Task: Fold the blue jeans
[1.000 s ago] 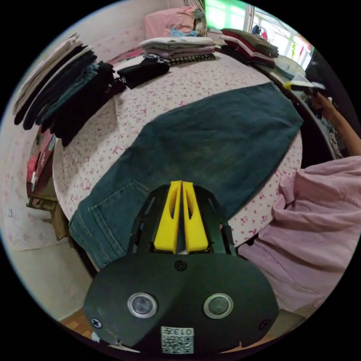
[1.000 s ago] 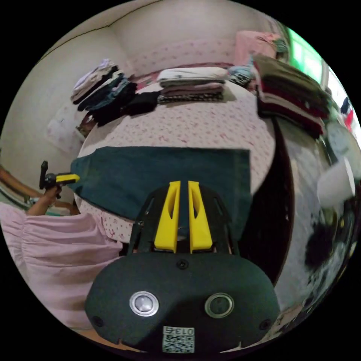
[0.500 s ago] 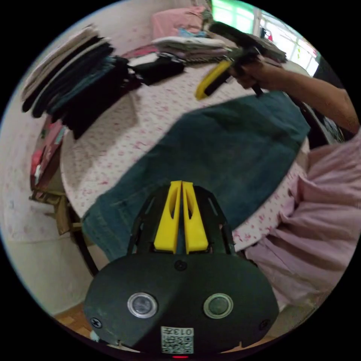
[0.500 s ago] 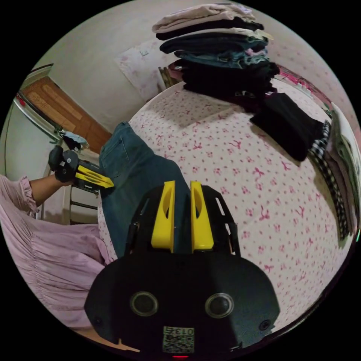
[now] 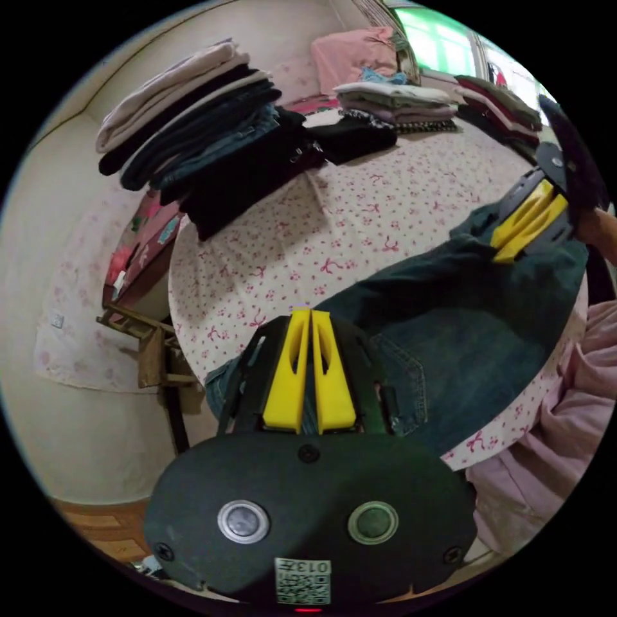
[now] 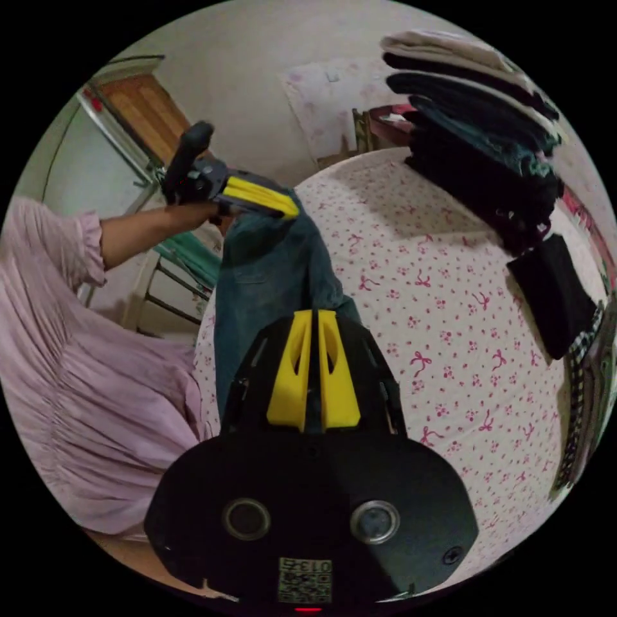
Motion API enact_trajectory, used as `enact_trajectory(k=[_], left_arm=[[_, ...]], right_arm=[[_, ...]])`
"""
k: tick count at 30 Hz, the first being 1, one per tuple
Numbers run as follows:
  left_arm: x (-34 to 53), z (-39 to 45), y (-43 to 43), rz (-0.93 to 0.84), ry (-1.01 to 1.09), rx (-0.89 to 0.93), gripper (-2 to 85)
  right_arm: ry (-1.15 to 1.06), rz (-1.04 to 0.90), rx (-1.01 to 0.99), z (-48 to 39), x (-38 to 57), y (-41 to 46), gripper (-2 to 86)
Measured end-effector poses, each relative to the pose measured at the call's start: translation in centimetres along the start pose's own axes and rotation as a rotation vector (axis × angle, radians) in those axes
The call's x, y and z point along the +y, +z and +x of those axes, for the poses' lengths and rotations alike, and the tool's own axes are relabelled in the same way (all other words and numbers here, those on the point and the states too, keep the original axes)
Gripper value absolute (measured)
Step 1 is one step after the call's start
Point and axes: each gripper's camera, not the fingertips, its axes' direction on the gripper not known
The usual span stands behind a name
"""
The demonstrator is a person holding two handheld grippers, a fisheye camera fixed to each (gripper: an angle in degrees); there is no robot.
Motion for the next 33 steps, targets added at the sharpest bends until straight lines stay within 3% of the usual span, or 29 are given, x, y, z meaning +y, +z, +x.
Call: enact_trajectory(k=[4, 7, 13, 18, 26, 28, 33], left_arm=[[0.7, 2.6, 2.8, -0.115, 0.117, -0.029, -0.3], [1.3, 3.2, 3.0, -0.078, 0.117, -0.064, -0.3], [1.2, 2.7, 3.1, -0.066, 0.047, -0.042, -0.3], [0.8, 2.8, 3.1, -0.074, 0.055, -0.058, -0.3], [0.0, 0.5, 4.0, -0.081, -0.023, -0.033, -0.3], [0.0, -0.5, 3.7, -0.088, -0.072, -0.027, -0.3], [0.8, 0.6, 0.8, 0.023, -0.007, 0.122, -0.3]], right_arm=[[-0.008, -0.115, 0.153, -4.0, 0.7, 5.1, 2.4], [0.044, -0.139, 0.158, -3.8, 1.0, 6.1, 2.7], [0.323, 0.012, -0.017, 2.5, 1.4, 0.9, 8.5], [0.374, -0.065, -0.232, 6.0, 0.3, 3.2, 5.2], [0.491, 0.018, 0.003, 13.5, 1.5, -1.6, 1.4], [0.568, 0.080, -0.075, 15.8, 3.9, -4.5, 0.9], [0.481, 0.101, 0.060, 11.6, 9.8, -10.9, 0.4]])
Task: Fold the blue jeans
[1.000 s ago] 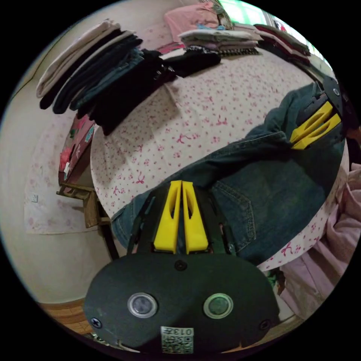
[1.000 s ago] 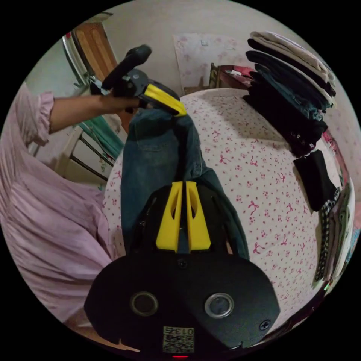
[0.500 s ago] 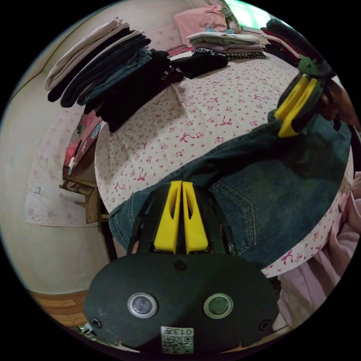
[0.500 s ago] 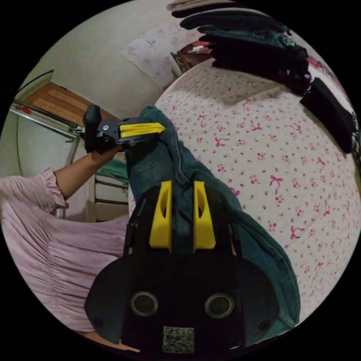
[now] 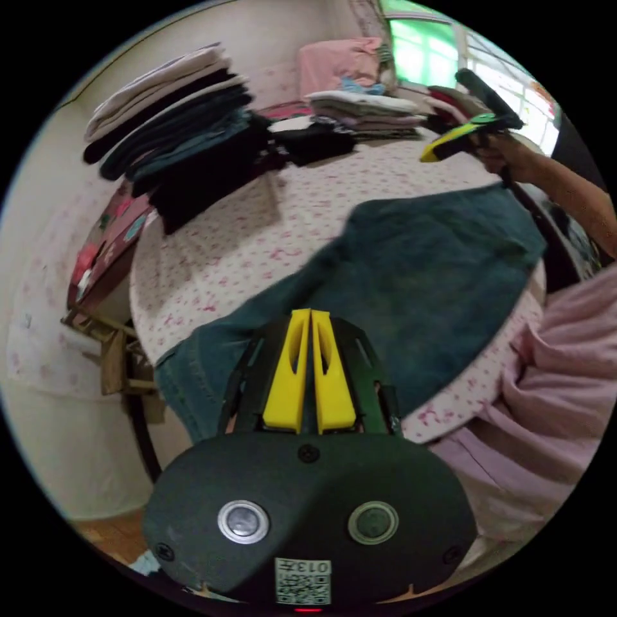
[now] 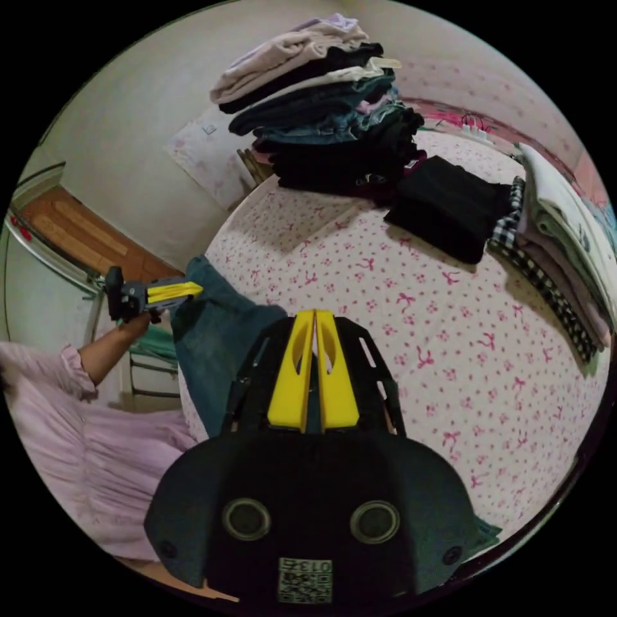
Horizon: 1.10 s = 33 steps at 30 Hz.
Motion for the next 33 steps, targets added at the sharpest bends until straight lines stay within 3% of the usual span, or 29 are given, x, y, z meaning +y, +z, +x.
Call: enact_trajectory(k=[2, 6, 9, 13, 17, 21, 23, 27, 33], left_arm=[[0.3, 3.4, -0.6, 0.014, 0.135, 0.133, -0.3], [0.7, 9.1, -0.3, -0.007, 0.332, 0.208, -0.3], [0.8, 11.6, 1.7, -0.123, 0.412, 0.244, -0.3], [0.4, 11.3, 1.5, -0.160, 0.429, 0.261, -0.3], [-1.4, 12.3, 0.5, -0.057, 0.421, 0.252, -0.3], [-3.6, 15.8, 1.9, -0.089, 0.505, 0.232, -0.3], [-3.8, 16.9, 2.8, -0.120, 0.548, 0.208, -0.3], [-4.2, 15.4, 2.8, -0.184, 0.510, 0.266, -0.3], [-6.0, 9.8, 2.1, -0.090, 0.243, 0.106, -0.3]], right_arm=[[-0.030, -0.024, 0.049, -1.2, 3.7, -1.1, 0.3], [-0.009, -0.135, 0.143, -2.6, 11.2, -0.6, 0.3], [0.079, -0.213, 0.301, -1.2, 14.0, 0.4, 0.2], [0.279, -0.095, 0.393, 1.1, 16.4, -4.3, 0.2], [0.208, -0.019, 0.342, -0.8, 19.7, -8.6, 0.2], [0.046, -0.113, 0.329, -5.0, 24.9, -8.4, 0.2], [0.065, -0.174, 0.415, -5.2, 27.3, -7.7, 0.1], [0.271, -0.098, 0.414, -1.8, 31.8, -12.1, 0.3], [0.534, 0.062, 0.563, 5.3, 38.9, -21.7, 2.3]])
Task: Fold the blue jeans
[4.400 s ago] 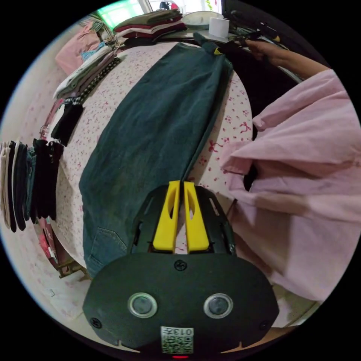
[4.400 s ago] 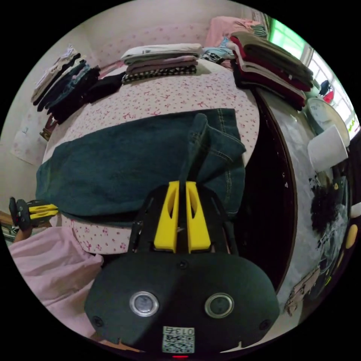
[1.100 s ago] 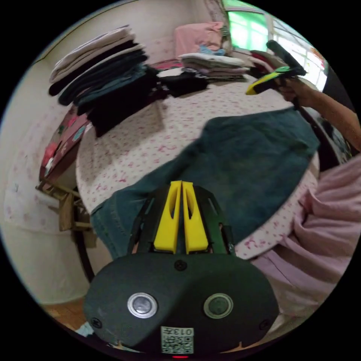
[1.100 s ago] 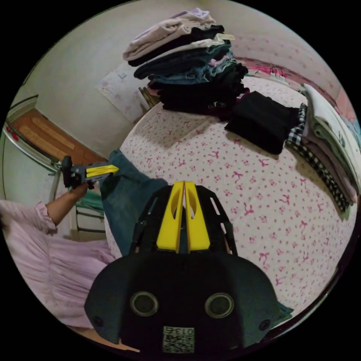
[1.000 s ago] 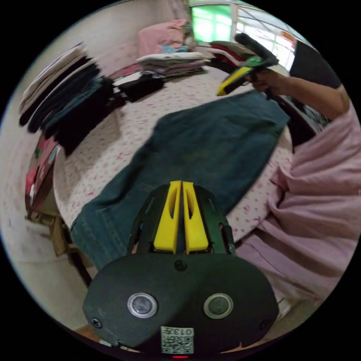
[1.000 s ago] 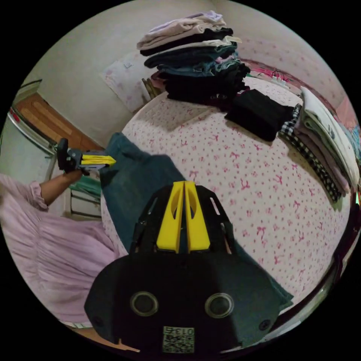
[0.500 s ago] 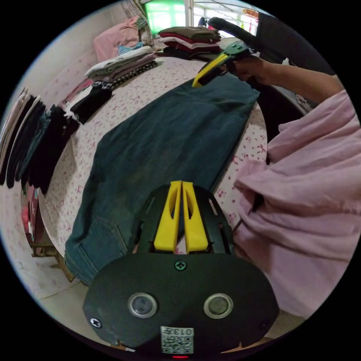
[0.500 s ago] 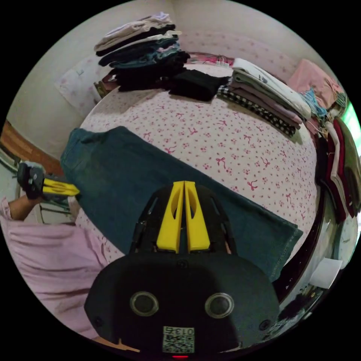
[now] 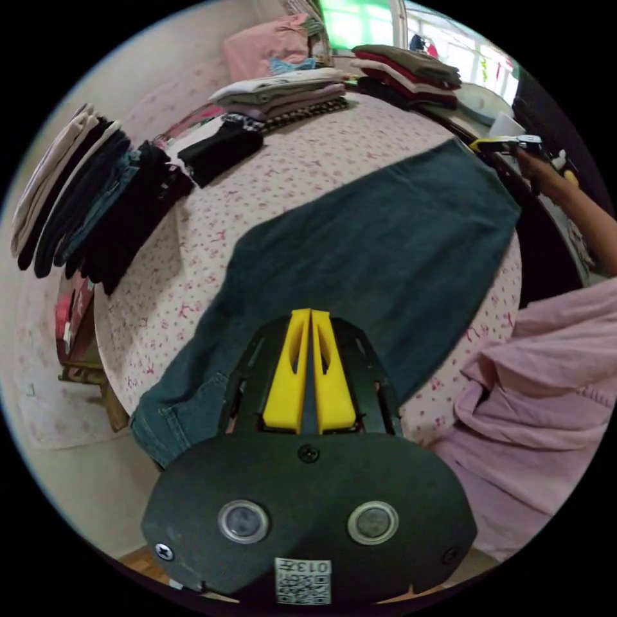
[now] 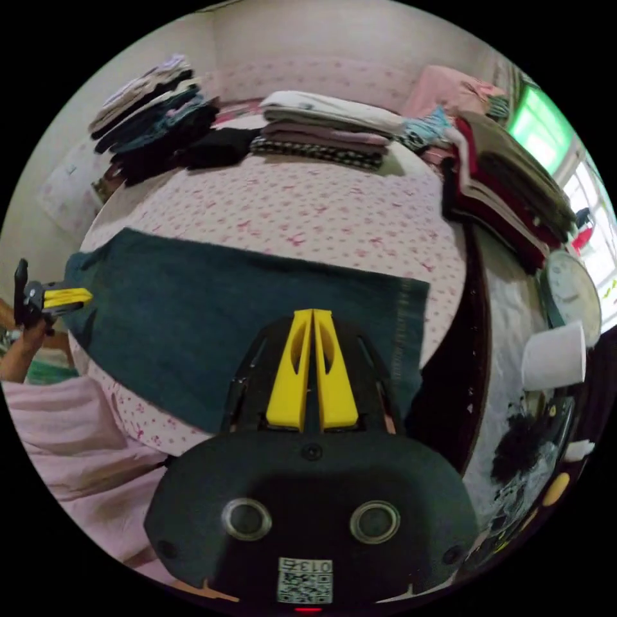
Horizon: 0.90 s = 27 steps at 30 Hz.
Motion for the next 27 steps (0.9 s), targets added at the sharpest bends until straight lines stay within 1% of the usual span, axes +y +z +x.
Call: enact_trajectory(k=[4, 5, 8, 10, 12, 13, 15, 17, 19, 20, 21, 22, 23, 24, 25, 26, 27], left_arm=[[-1.2, -1.6, 0.9, -0.016, -0.031, -0.124, -0.3], [-1.5, -2.0, 1.4, -0.025, -0.044, -0.150, -0.3], [-1.4, -3.6, 3.2, -0.099, -0.089, -0.190, -0.3], [-0.4, -4.3, 4.1, -0.135, -0.087, -0.184, -0.3], [0.9, -4.8, 3.8, -0.118, -0.102, -0.182, -0.4], [1.5, -5.3, 3.6, -0.140, -0.128, -0.183, -0.4], [2.7, -5.8, 3.5, -0.164, -0.163, -0.203, -0.4], [4.3, -6.2, 3.2, -0.135, -0.199, -0.211, -0.4], [5.0, -6.6, 3.0, -0.133, -0.217, -0.207, -0.3], [5.4, -6.8, 2.8, -0.140, -0.216, -0.198, -0.3], [5.7, -6.9, 2.6, -0.148, -0.214, -0.192, -0.3], [6.6, -7.3, 1.9, -0.156, -0.234, -0.182, -0.2], [7.9, -7.6, 0.9, -0.140, -0.275, -0.176, 0.0], [8.8, -7.8, 0.3, -0.124, -0.304, -0.176, 0.1], [11.0, -8.3, -1.0, -0.090, -0.377, -0.177, 0.4], [13.4, -9.0, -2.0, -0.059, -0.457, -0.170, 0.7], [14.8, -9.3, -2.5, -0.044, -0.499, -0.164, 1.1]], right_arm=[[0.182, 0.059, 0.062, 7.1, -0.3, -1.0, 6.1], [0.197, 0.054, 0.058, 7.9, -0.5, -0.9, 6.7], [0.263, 0.002, -0.012, 10.8, -1.2, 0.6, 6.7], [0.265, -0.051, -0.068, 11.5, -1.6, 2.1, 4.3], [0.252, -0.074, -0.096, 11.3, -1.9, 2.3, 2.8], [0.224, -0.099, -0.084, 10.9, -2.4, 1.7, 2.2], [0.141, -0.082, -0.020, 9.5, -2.9, 0.6, 1.6], [0.095, -0.065, 0.032, 8.3, -2.8, 0.2, 1.4], [0.096, -0.069, 0.019, 7.8, -2.1, 1.1, 1.3], [0.132, -0.023, -0.009, 7.9, -1.6, 0.6, 1.2], [0.170, -0.034, -0.052, 8.2, -1.6, 0.1, 0.9], [0.186, -0.030, -0.048, 7.9, -1.6, -1.1, 0.8], [0.175, 0.004, -0.031, 7.4, -1.4, -2.0, 0.7], [0.149, 0.084, 0.012, 6.2, -1.0, -4.1, 0.6], [0.137, 0.118, 0.024, 5.6, -0.8, -5.0, 0.5], [0.106, 0.161, 0.013, 4.1, -0.5, -6.5, 0.4], [0.057, 0.173, -0.044, 2.4, -0.5, -7.4, 0.4]])
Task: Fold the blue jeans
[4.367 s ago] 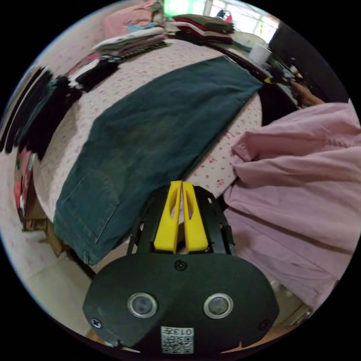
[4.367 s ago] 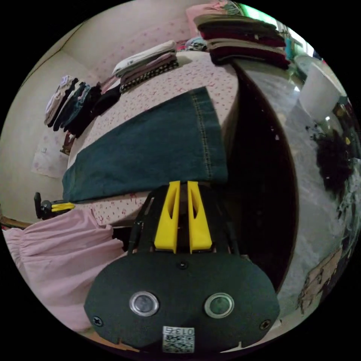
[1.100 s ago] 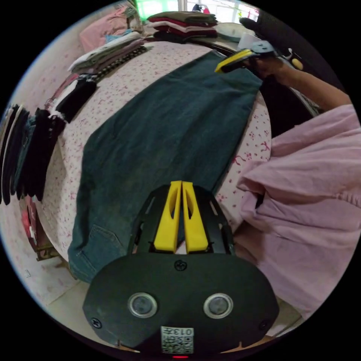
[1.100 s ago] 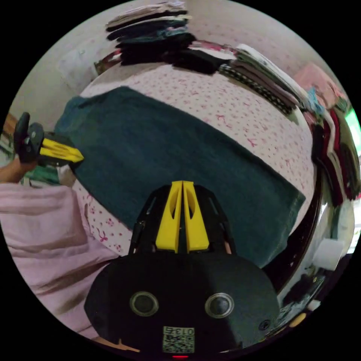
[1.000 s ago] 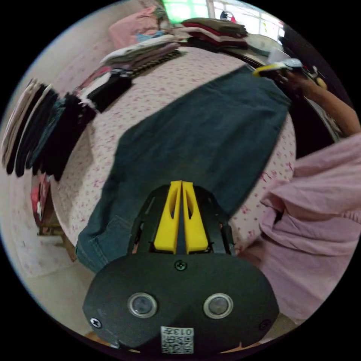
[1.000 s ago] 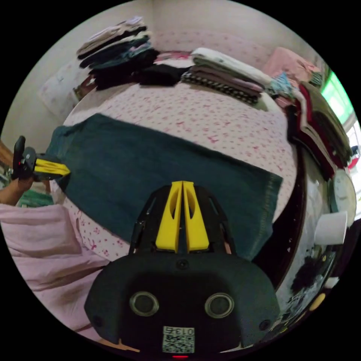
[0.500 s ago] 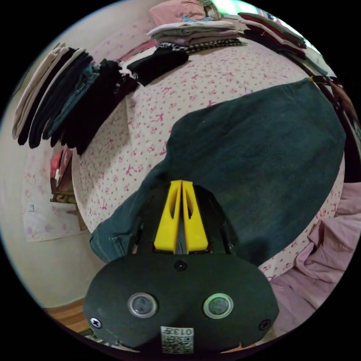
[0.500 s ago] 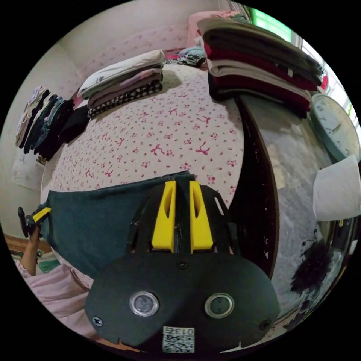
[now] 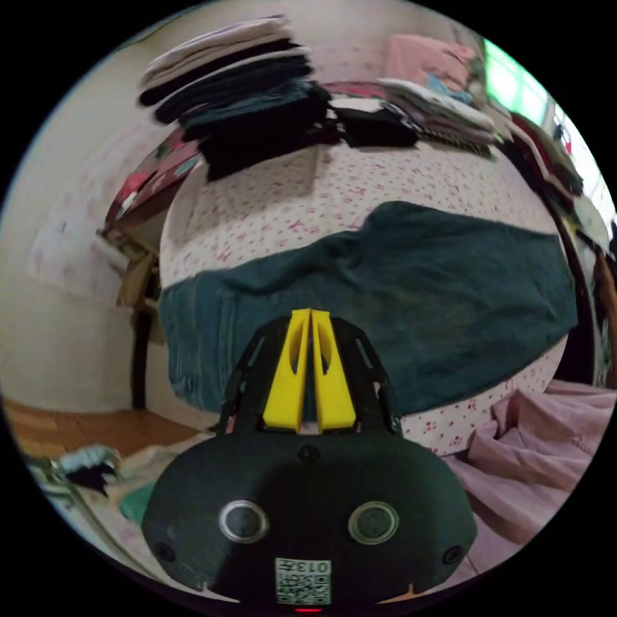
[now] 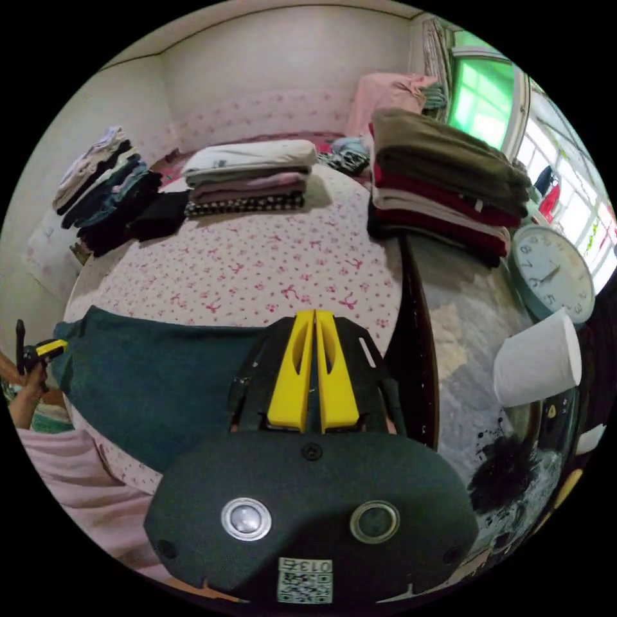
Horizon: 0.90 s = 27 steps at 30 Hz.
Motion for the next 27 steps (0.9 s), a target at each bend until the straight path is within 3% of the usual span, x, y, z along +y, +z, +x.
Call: enact_trajectory(k=[4, 8, 10, 15, 20, 24, 27], left_arm=[[8.1, -8.9, -0.7, 0.043, -0.364, 0.092, 6.2], [17.1, -18.2, 0.7, 0.178, -0.739, 0.350, 8.6], [20.0, -20.9, 1.7, 0.222, -0.816, 0.406, 10.5], [24.3, -26.4, 5.6, 0.220, -0.909, 0.549, 13.5], [26.6, -30.4, 9.7, 0.342, -0.971, 0.857, 11.2], [27.3, -31.5, 9.3, 0.335, -0.955, 0.785, 6.4], [26.4, -31.2, 6.9, 0.289, -0.868, 0.616, 5.0]], right_arm=[[-0.158, -0.058, -0.120, -8.0, 0.0, -0.4, 0.3], [-0.318, -0.124, -0.293, -21.0, -0.3, 0.5, 0.4], [-0.420, -0.175, -0.361, -29.6, -0.7, 1.6, 0.5], [-0.616, -0.258, -0.501, -47.2, -2.0, 2.9, 1.5], [-0.988, -0.259, -0.484, -65.1, -1.5, 2.3, 6.2], [-1.247, -0.284, -0.442, -78.1, 0.7, 2.4, 8.6], [-1.384, -0.314, -0.376, -84.9, 2.6, 3.2, 8.7]])
